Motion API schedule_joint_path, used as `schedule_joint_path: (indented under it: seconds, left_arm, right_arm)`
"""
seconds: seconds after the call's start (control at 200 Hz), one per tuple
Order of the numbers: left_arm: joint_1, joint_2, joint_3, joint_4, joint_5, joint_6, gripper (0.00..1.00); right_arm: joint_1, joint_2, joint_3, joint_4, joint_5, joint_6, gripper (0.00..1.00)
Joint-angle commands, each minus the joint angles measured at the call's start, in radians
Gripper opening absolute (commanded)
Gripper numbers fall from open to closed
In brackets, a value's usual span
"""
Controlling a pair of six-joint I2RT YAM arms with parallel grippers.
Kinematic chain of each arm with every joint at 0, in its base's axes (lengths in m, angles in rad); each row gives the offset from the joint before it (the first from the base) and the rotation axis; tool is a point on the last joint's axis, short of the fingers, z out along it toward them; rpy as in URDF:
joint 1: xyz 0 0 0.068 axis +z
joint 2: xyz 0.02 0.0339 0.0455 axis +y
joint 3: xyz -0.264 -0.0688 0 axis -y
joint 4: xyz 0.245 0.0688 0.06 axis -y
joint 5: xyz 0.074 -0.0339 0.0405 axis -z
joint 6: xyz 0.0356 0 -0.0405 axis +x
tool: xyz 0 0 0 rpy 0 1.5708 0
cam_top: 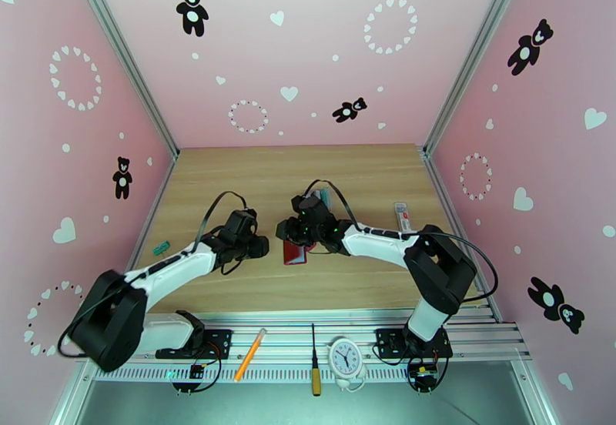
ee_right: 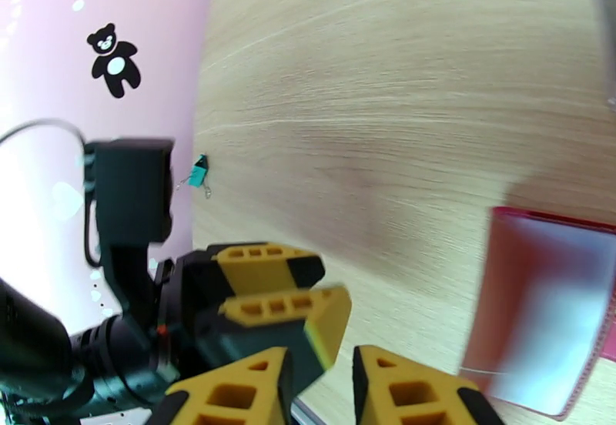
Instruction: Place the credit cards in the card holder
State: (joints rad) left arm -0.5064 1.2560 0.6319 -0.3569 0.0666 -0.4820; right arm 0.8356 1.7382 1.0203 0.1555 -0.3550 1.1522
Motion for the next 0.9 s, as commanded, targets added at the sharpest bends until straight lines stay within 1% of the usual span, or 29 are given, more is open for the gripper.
schedule_joint_path:
  seconds: [0.0,0.08,0.125,0.165,0.22,0.275,0.32,0.33,0.365,0.501,0.541,0.661,0.896]
  left_arm:
    - [0.002,-0.077,-0.021,-0.074,-0.029,-0.010,0.51]
    - [0.003,-0.113,-0.035,-0.086,-0.034,-0.012,0.52]
    - [0.002,-0.125,-0.045,-0.079,-0.028,-0.013,0.53]
    - [0.002,-0.123,-0.051,-0.062,-0.001,-0.013,0.54]
    - [0.001,-0.111,-0.059,-0.024,0.047,-0.016,0.56]
    - [-0.004,-0.100,-0.066,0.011,0.085,-0.022,0.57]
    - [-0.017,-0.093,-0.067,0.030,0.091,-0.025,0.57]
    - [-0.020,-0.093,-0.067,0.034,0.090,-0.025,0.57]
    - [-0.035,-0.090,-0.067,0.046,0.091,-0.023,0.58]
    - [-0.107,-0.066,-0.053,0.074,0.063,-0.014,0.59]
    - [-0.126,-0.051,-0.048,0.082,0.054,-0.015,0.59]
    - [-0.184,0.019,-0.026,0.088,0.004,-0.017,0.60]
    - [-0.300,0.140,0.022,0.096,-0.116,-0.012,0.61]
  right_arm:
    - [0.010,0.056,0.045,-0.021,-0.022,0.002,0.28]
    - [0.012,0.074,0.041,0.009,-0.035,0.016,0.28]
    - [0.010,0.056,0.028,0.007,-0.010,0.008,0.28]
    - [0.010,0.033,0.031,-0.039,0.020,-0.020,0.28]
    - [0.000,0.012,0.058,-0.147,0.051,-0.073,0.29]
    - [-0.020,-0.003,0.071,-0.225,0.072,-0.101,0.35]
    - [-0.039,-0.008,0.063,-0.255,0.075,-0.101,0.40]
    - [-0.044,-0.008,0.061,-0.261,0.074,-0.124,0.41]
    - [-0.058,-0.006,0.057,-0.286,0.075,-0.142,0.42]
    - [-0.097,0.023,0.035,-0.330,0.059,-0.181,0.48]
    - [-0.102,0.034,0.034,-0.338,0.056,-0.195,0.51]
    - [-0.104,0.065,0.028,-0.349,0.056,-0.216,0.53]
    - [-0.110,0.074,0.011,-0.359,0.077,-0.235,0.59]
